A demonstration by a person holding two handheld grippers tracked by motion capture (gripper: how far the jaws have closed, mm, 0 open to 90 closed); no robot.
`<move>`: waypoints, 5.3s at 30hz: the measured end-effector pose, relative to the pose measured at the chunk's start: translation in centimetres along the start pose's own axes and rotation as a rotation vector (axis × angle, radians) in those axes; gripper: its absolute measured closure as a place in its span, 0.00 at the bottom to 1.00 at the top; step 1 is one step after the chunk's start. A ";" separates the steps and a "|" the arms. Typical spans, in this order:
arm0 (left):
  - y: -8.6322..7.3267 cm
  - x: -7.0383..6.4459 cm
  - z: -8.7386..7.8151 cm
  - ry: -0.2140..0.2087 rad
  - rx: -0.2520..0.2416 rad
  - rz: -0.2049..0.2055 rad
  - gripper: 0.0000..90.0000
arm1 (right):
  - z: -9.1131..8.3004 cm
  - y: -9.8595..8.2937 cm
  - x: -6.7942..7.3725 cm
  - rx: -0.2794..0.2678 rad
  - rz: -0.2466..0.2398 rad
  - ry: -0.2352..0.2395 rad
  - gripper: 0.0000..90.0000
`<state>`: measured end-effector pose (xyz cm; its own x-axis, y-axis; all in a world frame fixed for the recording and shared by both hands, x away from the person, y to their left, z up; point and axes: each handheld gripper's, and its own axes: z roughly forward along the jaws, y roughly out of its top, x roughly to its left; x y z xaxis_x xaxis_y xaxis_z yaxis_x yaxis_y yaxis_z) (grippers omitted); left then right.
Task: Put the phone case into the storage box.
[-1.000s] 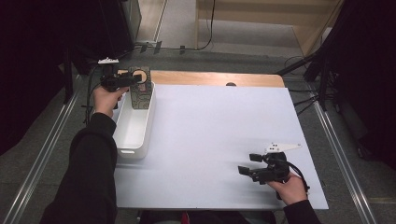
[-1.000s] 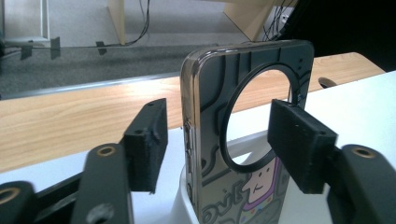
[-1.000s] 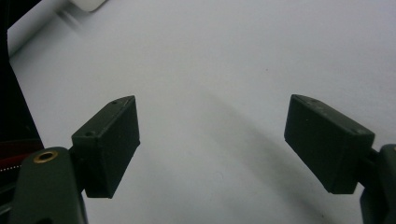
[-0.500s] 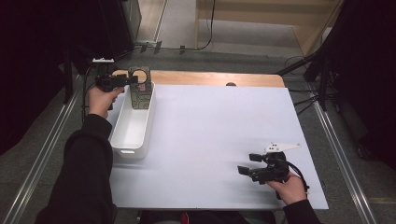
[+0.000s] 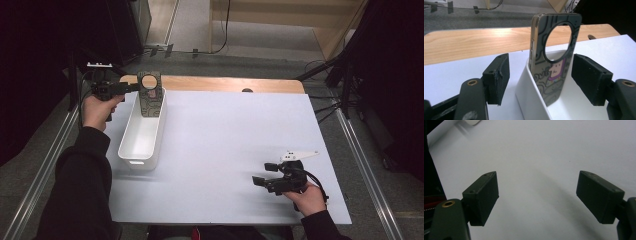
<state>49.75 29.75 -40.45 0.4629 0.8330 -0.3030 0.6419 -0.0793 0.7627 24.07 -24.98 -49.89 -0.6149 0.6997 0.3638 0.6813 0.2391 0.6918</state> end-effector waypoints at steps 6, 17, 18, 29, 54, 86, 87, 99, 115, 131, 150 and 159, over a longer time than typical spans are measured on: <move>-0.3 0.0 -1.4 -0.010 0.031 -0.008 0.34 | 0.2 0.3 -0.1 0.006 -0.007 0.004 0.19; -0.3 -1.0 -3.4 -0.025 0.059 -0.018 0.34 | 0.4 0.6 -0.1 0.009 -0.011 0.010 0.19; -0.3 -1.2 -3.6 -0.026 0.058 -0.013 0.34 | 0.4 0.6 -0.1 0.010 -0.011 0.010 0.19; 0.1 -3.5 -4.9 -0.079 0.069 0.020 0.34 | 0.4 0.6 -0.1 0.010 -0.015 0.006 0.19; -1.2 -10.2 -4.2 -0.202 0.103 0.171 0.31 | 0.4 0.5 0.1 0.016 -0.018 0.004 0.19; -5.4 -15.9 -3.4 -0.292 0.130 0.313 0.31 | 0.6 0.5 0.2 0.018 -0.022 0.009 0.19; -5.6 -16.0 -3.5 -0.289 0.133 0.318 0.31 | 0.5 0.5 0.2 0.018 -0.023 0.009 0.19; -7.6 -17.3 -3.4 -0.301 0.138 0.348 0.31 | 0.6 0.5 0.3 0.021 -0.017 0.008 0.19; -10.4 -19.1 -3.1 -0.337 0.148 0.419 0.31 | 0.5 0.5 0.3 0.017 -0.018 0.008 0.19; -13.4 -19.7 -3.8 -0.358 0.121 0.466 0.31 | 0.3 0.4 0.2 0.015 -0.021 0.006 0.19; -16.1 -19.3 -4.5 -0.364 0.148 0.511 0.31 | 0.1 0.4 0.2 0.010 -0.019 0.008 0.19; -17.4 -19.1 -4.5 -0.396 0.162 0.537 0.31 | 0.0 0.4 0.1 0.009 -0.018 0.004 0.19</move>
<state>26.99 17.68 -45.32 0.9114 0.3946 -0.1167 0.3302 -0.5321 0.7796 24.26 -24.80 -49.61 -0.6285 0.6925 0.3541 0.6738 0.2573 0.6927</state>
